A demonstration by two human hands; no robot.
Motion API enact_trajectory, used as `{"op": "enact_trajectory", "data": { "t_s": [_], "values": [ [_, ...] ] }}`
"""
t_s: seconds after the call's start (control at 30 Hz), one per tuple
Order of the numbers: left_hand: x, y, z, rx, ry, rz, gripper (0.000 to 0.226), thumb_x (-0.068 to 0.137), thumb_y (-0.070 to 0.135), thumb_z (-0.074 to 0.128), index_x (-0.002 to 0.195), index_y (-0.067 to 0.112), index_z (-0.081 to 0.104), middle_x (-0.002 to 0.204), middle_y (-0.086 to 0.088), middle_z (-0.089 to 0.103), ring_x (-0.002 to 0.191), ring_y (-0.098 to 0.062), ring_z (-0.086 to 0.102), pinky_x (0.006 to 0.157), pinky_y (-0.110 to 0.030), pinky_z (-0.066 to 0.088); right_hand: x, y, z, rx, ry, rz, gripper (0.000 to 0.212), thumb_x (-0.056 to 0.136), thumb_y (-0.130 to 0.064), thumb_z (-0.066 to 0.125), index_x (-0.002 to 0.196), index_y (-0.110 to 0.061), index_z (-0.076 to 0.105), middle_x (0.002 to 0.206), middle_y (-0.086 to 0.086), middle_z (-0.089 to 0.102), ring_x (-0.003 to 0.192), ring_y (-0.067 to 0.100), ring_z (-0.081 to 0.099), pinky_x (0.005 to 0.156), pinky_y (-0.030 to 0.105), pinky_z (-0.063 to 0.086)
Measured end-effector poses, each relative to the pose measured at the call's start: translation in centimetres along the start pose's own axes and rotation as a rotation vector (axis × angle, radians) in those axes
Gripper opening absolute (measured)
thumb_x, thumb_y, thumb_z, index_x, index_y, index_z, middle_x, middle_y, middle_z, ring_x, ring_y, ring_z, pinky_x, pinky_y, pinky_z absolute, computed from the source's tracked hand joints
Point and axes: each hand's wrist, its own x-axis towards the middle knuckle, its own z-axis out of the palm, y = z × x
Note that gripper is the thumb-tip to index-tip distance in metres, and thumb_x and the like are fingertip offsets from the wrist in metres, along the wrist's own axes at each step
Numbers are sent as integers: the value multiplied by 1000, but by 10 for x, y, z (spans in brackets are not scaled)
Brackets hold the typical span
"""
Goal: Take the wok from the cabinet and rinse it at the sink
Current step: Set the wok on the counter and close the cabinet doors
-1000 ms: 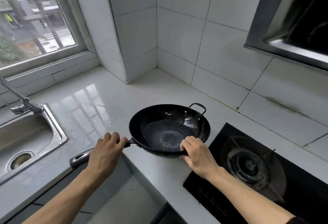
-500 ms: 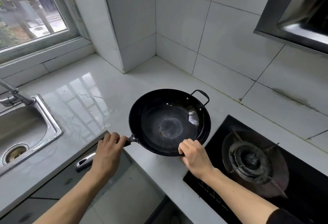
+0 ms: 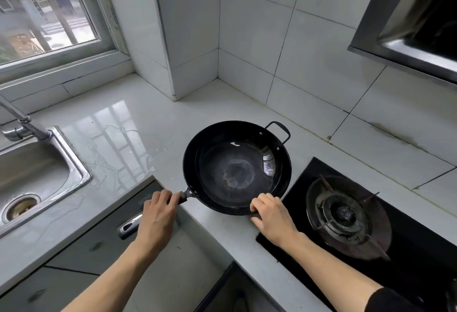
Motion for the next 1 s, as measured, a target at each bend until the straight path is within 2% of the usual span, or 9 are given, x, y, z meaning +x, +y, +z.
{"op": "enact_trajectory", "data": {
  "t_s": [0.07, 0.17, 0.3, 0.4, 0.57, 0.67, 0.73, 0.87, 1.0],
  "values": [
    [-4, 1, -3, 9, 6, 13, 59, 62, -7, 58, 116, 18, 59, 102, -4, 55, 89, -29, 48, 69, -39, 40, -6, -4, -4, -6, -7, 2, 28, 77, -29, 77, 96, -22, 59, 95, -9, 54, 89, 14, 51, 82, 27, 42],
    [-15, 4, -5, 10, 23, 49, 55, 63, -1, 67, 115, 16, 59, 109, -4, 56, 95, -31, 50, 75, -42, 42, -22, -12, -11, -4, -3, 14, 37, 80, -33, 74, 112, -20, 60, 109, -6, 57, 102, 15, 52, 92, 27, 41],
    [-35, 14, 0, -30, 56, 144, 36, 71, 13, 63, 107, 15, 59, 114, -6, 57, 101, -31, 51, 80, -44, 42, -53, -24, -16, 16, 21, 86, 41, 84, -34, 69, 121, -20, 57, 118, -6, 54, 110, 14, 49, 94, 30, 41],
    [-59, 27, 10, -63, 13, 193, 30, 68, 13, 66, 98, 17, 60, 106, -3, 58, 94, -28, 52, 74, -41, 44, -83, -30, -13, -3, -17, 132, 40, 88, -36, 65, 124, -21, 54, 121, -6, 52, 111, 15, 47, 95, 30, 40],
    [-115, 35, 41, 1, -257, 149, 31, 63, 20, 74, 89, 20, 58, 85, 2, 55, 76, -24, 54, 57, -32, 41, -133, -33, -2, -49, -172, 185, 50, 92, -41, 57, 136, -22, 46, 134, -5, 45, 123, 17, 41, 103, 33, 37],
    [-145, 37, 53, 27, -412, 98, 31, 84, 29, 57, 114, 21, 53, 110, 0, 56, 104, -26, 53, 74, -35, 44, -159, -33, 8, -38, -226, 214, 56, 93, -41, 56, 142, -21, 40, 140, -4, 42, 129, 17, 38, 107, 32, 34],
    [-162, 39, 57, 33, -492, 82, 35, 89, 30, 50, 123, 21, 48, 121, -1, 52, 115, -25, 48, 81, -35, 43, -179, -31, 14, -22, -246, 232, 58, 93, -42, 56, 144, -21, 38, 143, -3, 40, 131, 17, 37, 108, 32, 33],
    [-194, 41, 67, -24, -633, -10, 44, 90, 45, 47, 127, 22, 46, 127, 0, 51, 125, -22, 44, 91, -36, 46, -222, -25, 28, -7, -279, 275, 57, 94, -40, 56, 144, -21, 37, 145, 0, 38, 133, 21, 34, 108, 32, 33],
    [-226, 42, 82, -66, -755, -141, 37, 79, 34, 50, 114, 21, 50, 119, -2, 56, 115, -23, 53, 91, -34, 46, -262, -16, 46, -4, -307, 308, 58, 94, -38, 56, 143, -15, 36, 150, 3, 30, 139, 23, 26, 111, 35, 32]
  ]
}}
